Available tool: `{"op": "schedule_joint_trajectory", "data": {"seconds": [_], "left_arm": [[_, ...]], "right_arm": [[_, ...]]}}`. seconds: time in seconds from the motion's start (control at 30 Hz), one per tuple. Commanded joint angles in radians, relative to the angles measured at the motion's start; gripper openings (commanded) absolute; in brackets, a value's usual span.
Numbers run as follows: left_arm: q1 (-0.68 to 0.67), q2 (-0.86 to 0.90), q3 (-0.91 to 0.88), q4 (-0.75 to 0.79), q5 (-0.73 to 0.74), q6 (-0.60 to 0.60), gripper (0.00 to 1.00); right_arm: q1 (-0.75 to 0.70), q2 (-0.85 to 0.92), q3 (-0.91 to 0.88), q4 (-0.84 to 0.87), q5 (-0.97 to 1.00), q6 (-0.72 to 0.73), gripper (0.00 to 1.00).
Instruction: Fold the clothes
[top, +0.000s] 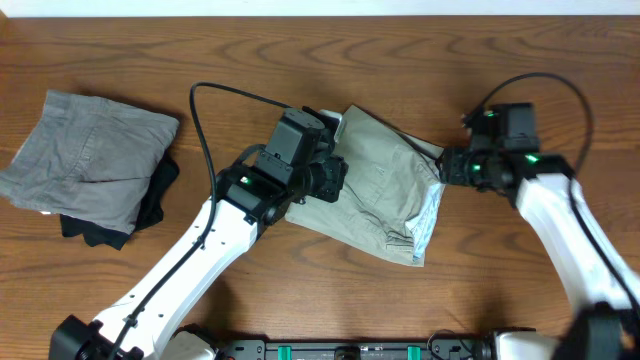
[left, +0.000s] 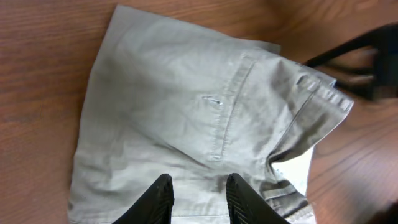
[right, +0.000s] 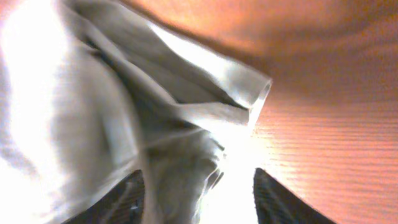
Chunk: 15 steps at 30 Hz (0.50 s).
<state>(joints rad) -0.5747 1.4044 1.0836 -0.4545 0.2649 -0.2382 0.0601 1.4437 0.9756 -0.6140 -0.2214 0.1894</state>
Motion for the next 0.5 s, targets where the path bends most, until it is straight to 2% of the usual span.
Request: {"op": "schedule_joint_trajectory", "data": {"seconds": [0.0, 0.13, 0.3, 0.37, 0.47], "left_arm": [[0.002, 0.035, 0.020, -0.020, -0.031, 0.024, 0.31], [0.002, 0.082, 0.018, -0.040, -0.031, 0.024, 0.31], [0.002, 0.172, 0.018, -0.041, -0.031, 0.023, 0.30], [0.002, 0.208, 0.018, -0.040, -0.031, 0.023, 0.31], [0.002, 0.259, 0.018, -0.042, -0.028, 0.022, 0.30]], "right_arm": [[-0.001, -0.111, 0.021, -0.056, 0.008, -0.020, 0.56], [0.000, -0.148, 0.020, -0.127, 0.004, -0.020, 0.58], [0.000, -0.099, -0.010, -0.125, -0.007, -0.028, 0.60], [0.000, -0.055, -0.016, -0.098, -0.066, -0.064, 0.56], [0.008, 0.019, -0.016, -0.047, -0.155, -0.116, 0.40]]}}
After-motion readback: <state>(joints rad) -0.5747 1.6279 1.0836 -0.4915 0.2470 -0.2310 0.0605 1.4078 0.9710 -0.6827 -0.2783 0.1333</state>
